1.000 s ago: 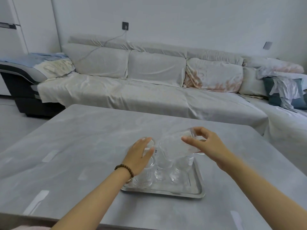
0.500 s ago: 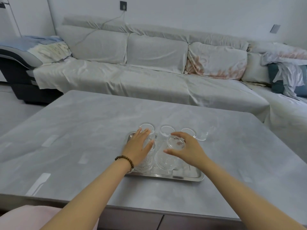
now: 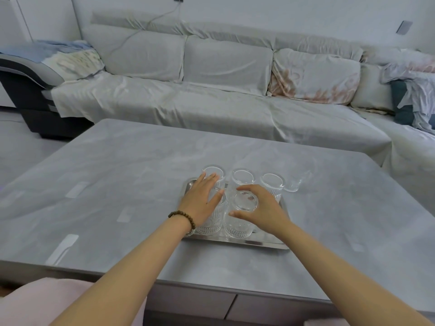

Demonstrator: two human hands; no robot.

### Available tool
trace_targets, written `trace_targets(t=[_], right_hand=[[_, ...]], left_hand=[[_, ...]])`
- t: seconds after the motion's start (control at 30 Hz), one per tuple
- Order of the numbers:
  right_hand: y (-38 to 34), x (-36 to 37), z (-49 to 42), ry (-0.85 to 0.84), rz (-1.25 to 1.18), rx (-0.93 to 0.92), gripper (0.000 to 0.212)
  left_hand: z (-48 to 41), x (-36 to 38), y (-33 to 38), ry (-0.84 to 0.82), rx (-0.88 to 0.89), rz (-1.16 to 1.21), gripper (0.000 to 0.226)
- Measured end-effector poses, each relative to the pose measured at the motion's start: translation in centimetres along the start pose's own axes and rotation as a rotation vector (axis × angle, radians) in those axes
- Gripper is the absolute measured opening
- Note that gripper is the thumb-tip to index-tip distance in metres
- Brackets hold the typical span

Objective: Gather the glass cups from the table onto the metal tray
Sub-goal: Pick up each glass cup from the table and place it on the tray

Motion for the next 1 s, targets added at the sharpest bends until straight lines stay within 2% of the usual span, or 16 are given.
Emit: trace_targets(t=[0.33,0.5,0.67,0.83,1.0], right_hand=[[0.5,0.2,0.0,-0.038,-0.092,0.008,0.064],[0.7,-2.5,0.1,-0.049,-0.305,0.048,0.043],[3.7,-8.7,-1.2,0.139,-0.530,0.110,0.022],[10.7,-13.6,-2.1,0.313,-0.700,0.241,0.026],[16.9,-14.6,-3.5,0.281,-0.851,0.379,0.043]], left_hand=[[0.0,-0.1,0.2,-0.020,-0.004,0.027,0.058],[-0.5,-1.9,0.5,0.037,0.030,0.078,0.045],[-4.2,-3.8,2.0,0.089,0.051,0.105,0.042],[-10.1,-1.2,5.8,-0.045,0.069,0.157,0.046],[-15.3,3.2,10.2,-0.201,0.036,0.270,0.056]])
Point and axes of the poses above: each hand's wrist, its own z-axis away from the middle knuckle, its own x-axis out of the palm, y = z × x, the point moved 8 cm from there along -z, towards the middle knuckle, and after that the axes turned 4 degrees about -y, right-handed, at the moved point
